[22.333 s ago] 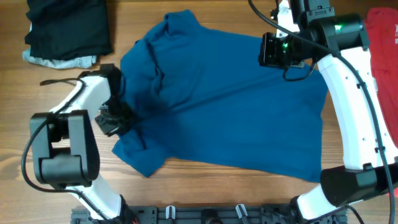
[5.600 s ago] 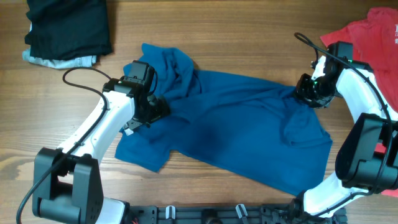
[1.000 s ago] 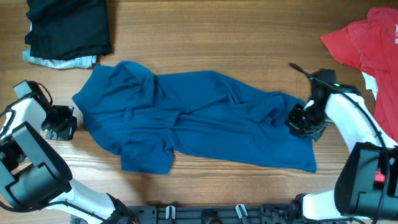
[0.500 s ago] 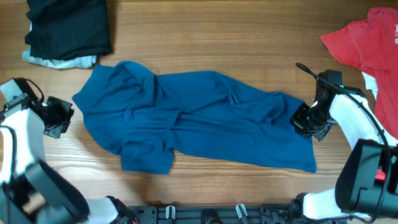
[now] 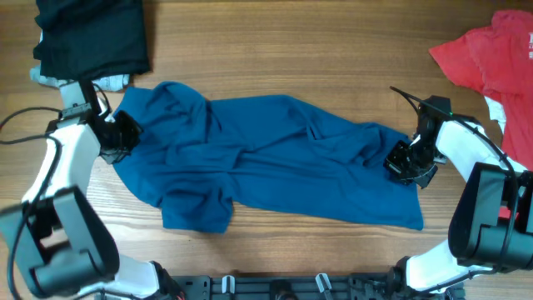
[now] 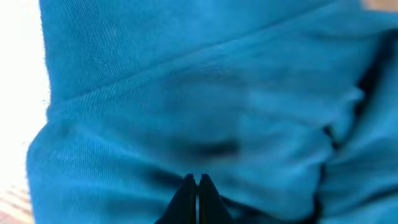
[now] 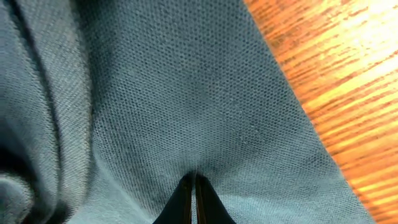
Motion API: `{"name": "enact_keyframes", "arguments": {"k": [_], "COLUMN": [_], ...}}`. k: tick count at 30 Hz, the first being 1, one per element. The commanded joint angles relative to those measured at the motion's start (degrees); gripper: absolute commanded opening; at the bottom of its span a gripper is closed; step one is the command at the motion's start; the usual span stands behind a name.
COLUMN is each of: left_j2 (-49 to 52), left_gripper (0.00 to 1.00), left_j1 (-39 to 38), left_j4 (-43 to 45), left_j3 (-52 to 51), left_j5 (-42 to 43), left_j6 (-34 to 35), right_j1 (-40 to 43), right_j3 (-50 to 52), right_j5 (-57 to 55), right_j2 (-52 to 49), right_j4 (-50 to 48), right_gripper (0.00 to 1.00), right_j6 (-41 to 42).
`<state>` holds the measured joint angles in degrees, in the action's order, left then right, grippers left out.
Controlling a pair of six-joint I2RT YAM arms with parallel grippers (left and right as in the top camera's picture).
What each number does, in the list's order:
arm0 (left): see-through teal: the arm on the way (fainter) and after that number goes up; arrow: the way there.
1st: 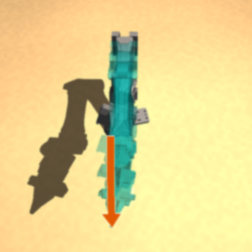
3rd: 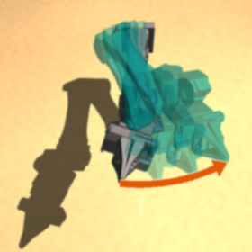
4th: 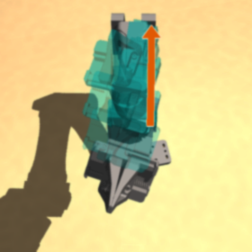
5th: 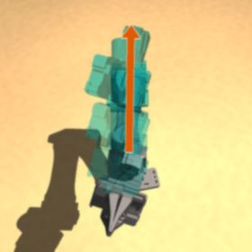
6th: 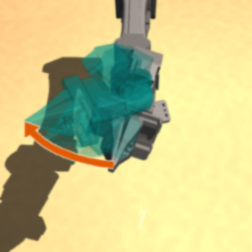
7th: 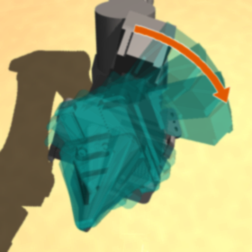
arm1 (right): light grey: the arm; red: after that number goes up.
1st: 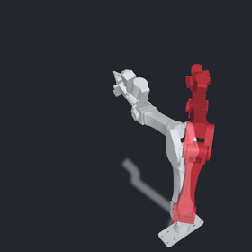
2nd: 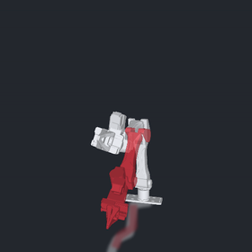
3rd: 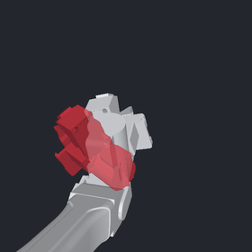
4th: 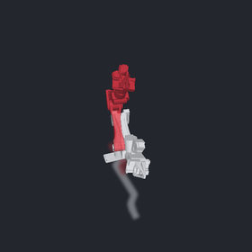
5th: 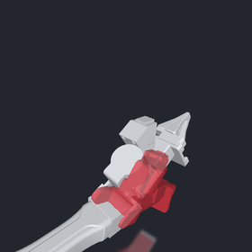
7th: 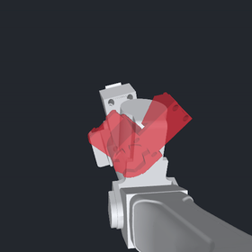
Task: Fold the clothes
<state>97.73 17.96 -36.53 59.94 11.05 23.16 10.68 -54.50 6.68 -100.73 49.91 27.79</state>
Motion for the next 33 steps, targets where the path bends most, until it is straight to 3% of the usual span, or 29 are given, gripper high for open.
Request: {"name": "enact_keyframes", "arguments": {"k": [1, 8, 14, 23, 29, 33], "left_j2": [4.2, 9.0, 9.2, 9.2, 9.1, 4.1], "left_gripper": [0.04, 0.04, 0.04, 0.04, 0.04, 0.04], "left_j1": [-0.2, 0.0, 1.4, 9.1, 11.5, 11.3], "left_j4": [3.0, 6.4, 5.4, 4.8, 5.1, 5.4], "left_j3": [0.0, 0.0, 0.0, 0.0, 0.1, 0.2], "left_j5": [0.5, 0.2, -9.4, -10.0, -4.0, -1.5], "left_j6": [-0.5, -0.2, 8.0, 10.9, 10.3, 10.1], "right_j1": [-0.2, -0.2, 0.1, 10.3, 11.1, 11.2], "right_j3": [0.6, 0.6, 0.6, 0.6, -0.6, -8.8], "right_j5": [2.0, 1.9, -4.0, -7.8, -7.8, -8.4], "right_j2": [-2.1, -2.2, -2.6, -3.0, -3.0, -2.8], "right_j4": [-2.8, -7.3, -6.8, -3.6, -3.2, 2.5], "right_gripper": [0.04, 0.04, 0.04, 0.04, 0.04, 0.04], "right_j6": [-0.6, 1.4, 4.0, 3.7, 3.2, 3.7]}}
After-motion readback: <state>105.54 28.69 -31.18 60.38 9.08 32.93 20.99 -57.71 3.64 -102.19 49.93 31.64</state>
